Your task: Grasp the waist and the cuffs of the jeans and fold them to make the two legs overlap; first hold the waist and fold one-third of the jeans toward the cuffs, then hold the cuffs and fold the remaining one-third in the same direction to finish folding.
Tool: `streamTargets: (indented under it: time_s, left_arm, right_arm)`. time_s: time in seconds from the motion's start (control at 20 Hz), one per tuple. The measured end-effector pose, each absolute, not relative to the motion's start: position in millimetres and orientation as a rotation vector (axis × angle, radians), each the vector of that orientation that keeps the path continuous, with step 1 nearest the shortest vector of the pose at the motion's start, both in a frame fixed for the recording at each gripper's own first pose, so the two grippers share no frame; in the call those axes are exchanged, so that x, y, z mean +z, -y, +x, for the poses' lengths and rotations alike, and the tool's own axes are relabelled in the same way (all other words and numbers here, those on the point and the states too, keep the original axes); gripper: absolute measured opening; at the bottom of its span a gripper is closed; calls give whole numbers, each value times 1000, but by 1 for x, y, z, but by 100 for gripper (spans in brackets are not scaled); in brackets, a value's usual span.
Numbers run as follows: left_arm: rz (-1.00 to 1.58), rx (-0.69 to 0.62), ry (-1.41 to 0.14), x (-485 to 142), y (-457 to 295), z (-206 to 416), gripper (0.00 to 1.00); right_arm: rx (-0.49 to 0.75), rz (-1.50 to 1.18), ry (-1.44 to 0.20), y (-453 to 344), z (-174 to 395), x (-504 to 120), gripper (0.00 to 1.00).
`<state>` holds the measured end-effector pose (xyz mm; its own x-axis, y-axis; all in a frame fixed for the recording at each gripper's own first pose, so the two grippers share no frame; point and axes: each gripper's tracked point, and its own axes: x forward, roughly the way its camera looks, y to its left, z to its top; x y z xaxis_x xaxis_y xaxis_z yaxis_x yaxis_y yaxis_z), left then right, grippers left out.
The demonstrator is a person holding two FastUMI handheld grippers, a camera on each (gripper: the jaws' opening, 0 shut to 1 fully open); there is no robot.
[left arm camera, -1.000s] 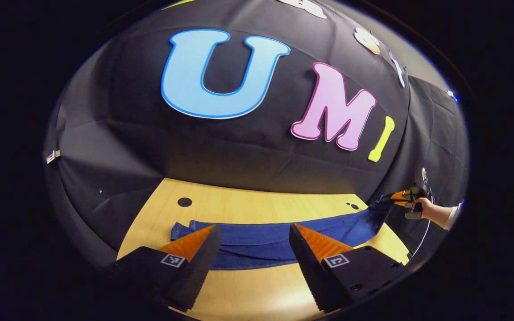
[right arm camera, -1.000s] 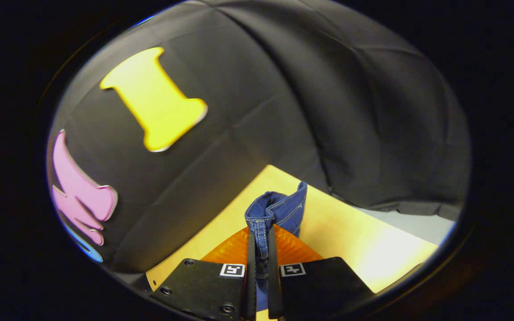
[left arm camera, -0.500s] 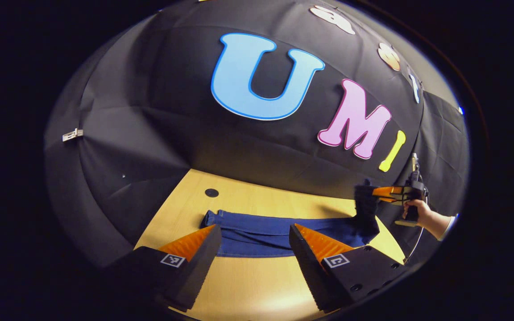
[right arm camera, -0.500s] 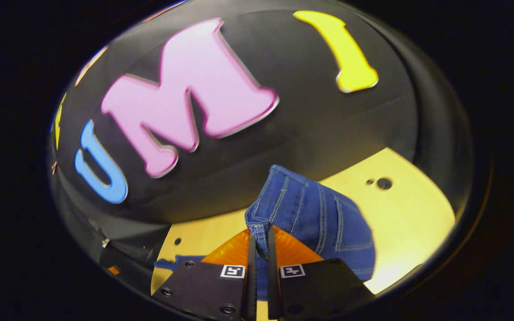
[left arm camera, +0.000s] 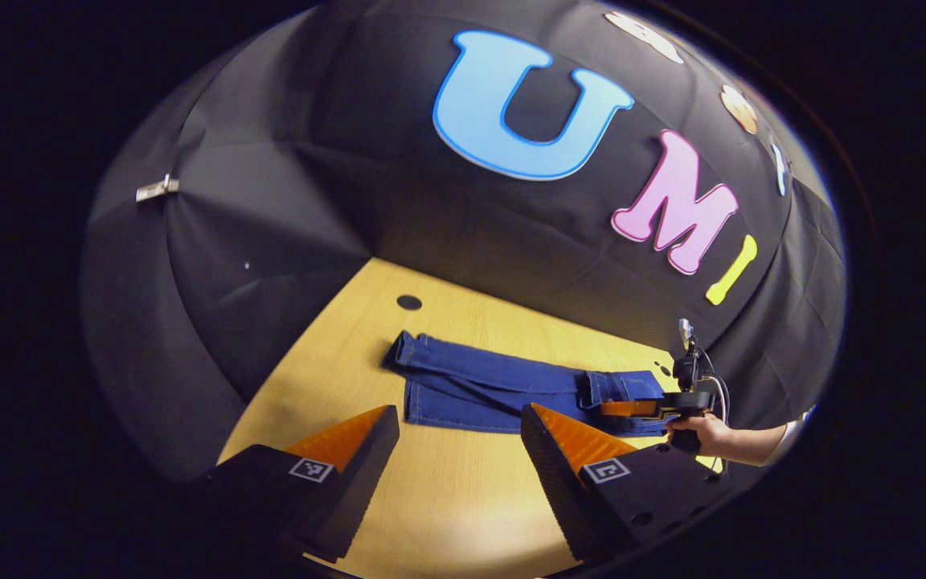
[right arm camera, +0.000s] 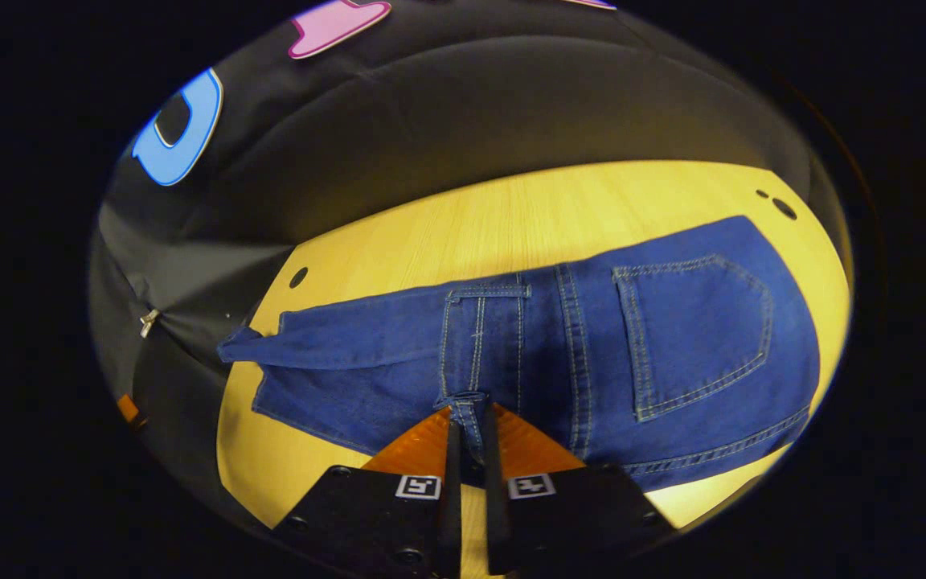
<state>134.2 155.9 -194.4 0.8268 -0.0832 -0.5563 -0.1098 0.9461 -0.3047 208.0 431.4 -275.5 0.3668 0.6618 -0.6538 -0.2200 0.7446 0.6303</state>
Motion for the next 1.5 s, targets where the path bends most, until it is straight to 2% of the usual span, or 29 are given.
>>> streamTargets:
  time_s: [0.15,0.2,0.25,0.45,0.55,0.65,0.85,0.9,0.95,1.05,1.15,1.2,1.25,1.3,1.45,1.5]
  left_arm:
    - [-400,24,-706,-225,-153,155,97]
    - [-415,36,-733,-233,-155,167,97]
    - [-432,44,-754,-241,-156,182,97]
    - [-433,99,-886,-281,-167,235,97]
    - [-372,145,-943,-300,-181,258,97]
    - [-425,191,-963,-315,-189,283,97]
    - [-545,257,-1012,-332,-196,302,96]
    - [-524,274,-1047,-342,-197,302,93]
    - [-493,293,-1091,-352,-200,300,96]
    - [-439,322,-1194,-373,-197,293,96]
    - [-327,310,-1211,-375,-198,306,96]
    - [-274,296,-1245,-377,-197,305,93]
    - [-247,268,-1237,-376,-193,309,84]
    - [-233,244,-1240,-376,-189,312,84]
    - [-283,171,-1229,-374,-174,316,46]
    - [-320,174,-1220,-374,-173,317,28]
  right_arm:
    - [644,532,-963,-430,216,-247,71]
    - [676,546,-923,-426,218,-230,88]
    - [705,558,-888,-418,216,-211,92]
    - [758,501,-795,-365,202,-175,92]
    - [749,498,-782,-338,196,-171,92]
    - [711,506,-784,-308,192,-177,92]
    - [624,525,-828,-260,183,-202,92]
    - [607,532,-841,-251,182,-209,92]
    - [593,543,-850,-246,182,-214,92]
    - [583,557,-856,-243,182,-217,92]
    - [588,566,-857,-242,184,-218,92]
    - [593,573,-859,-243,186,-219,92]
    - [597,579,-864,-244,186,-219,92]
    - [599,583,-865,-244,187,-218,92]
    - [615,592,-863,-245,186,-216,92]
    - [619,591,-867,-244,186,-217,92]
